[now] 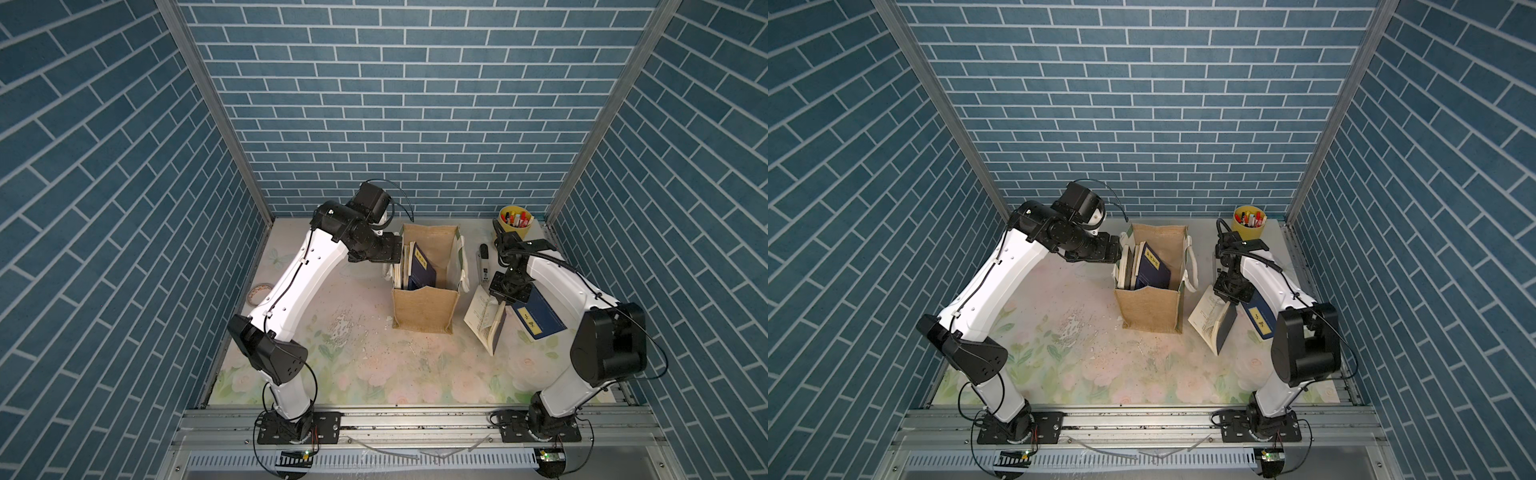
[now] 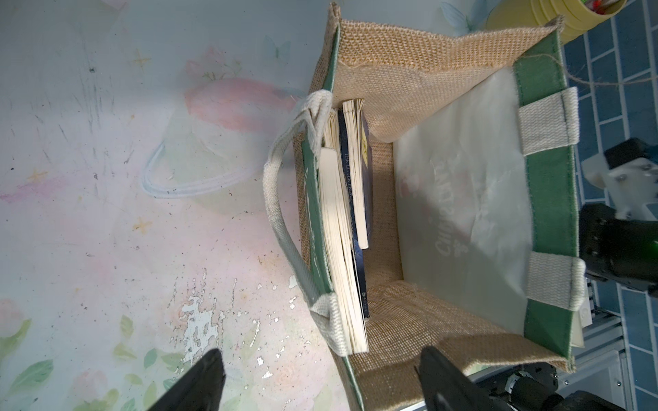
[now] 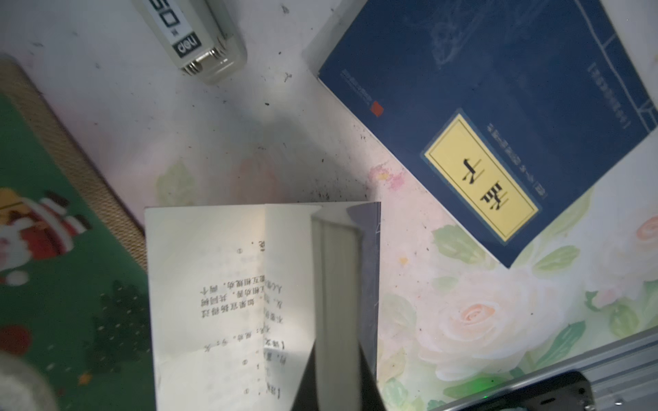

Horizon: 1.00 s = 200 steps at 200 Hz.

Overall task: Take out the books from the canvas bag
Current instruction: Place the book at the center of the board.

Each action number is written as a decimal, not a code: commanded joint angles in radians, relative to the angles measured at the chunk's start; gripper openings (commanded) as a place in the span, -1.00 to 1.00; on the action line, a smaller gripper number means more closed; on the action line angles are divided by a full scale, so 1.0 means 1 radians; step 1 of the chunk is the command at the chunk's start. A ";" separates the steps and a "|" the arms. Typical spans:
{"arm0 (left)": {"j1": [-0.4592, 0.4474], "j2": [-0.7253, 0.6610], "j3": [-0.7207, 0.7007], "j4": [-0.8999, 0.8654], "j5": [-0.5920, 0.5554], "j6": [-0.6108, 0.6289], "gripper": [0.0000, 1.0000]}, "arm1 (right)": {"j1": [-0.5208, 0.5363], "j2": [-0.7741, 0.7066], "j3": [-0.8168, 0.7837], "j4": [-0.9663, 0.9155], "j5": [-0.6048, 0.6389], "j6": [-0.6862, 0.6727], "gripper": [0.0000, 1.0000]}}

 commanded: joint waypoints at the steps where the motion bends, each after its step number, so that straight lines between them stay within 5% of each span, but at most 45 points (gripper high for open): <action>1: 0.011 0.010 -0.013 -0.016 -0.003 -0.017 0.75 | 0.022 0.050 0.074 -0.083 0.075 -0.082 -1.00; 95: 0.018 -0.004 -0.044 0.000 -0.010 -0.032 0.76 | 0.161 0.121 -0.030 -0.015 0.165 -0.070 -1.00; 179: 0.017 -0.005 -0.052 0.008 -0.013 -0.037 0.75 | 0.170 0.036 -0.259 0.184 0.039 0.003 -1.00; 200: 0.017 -0.004 -0.052 0.006 -0.010 -0.037 0.75 | 0.169 0.000 -0.273 0.211 0.037 0.003 -0.80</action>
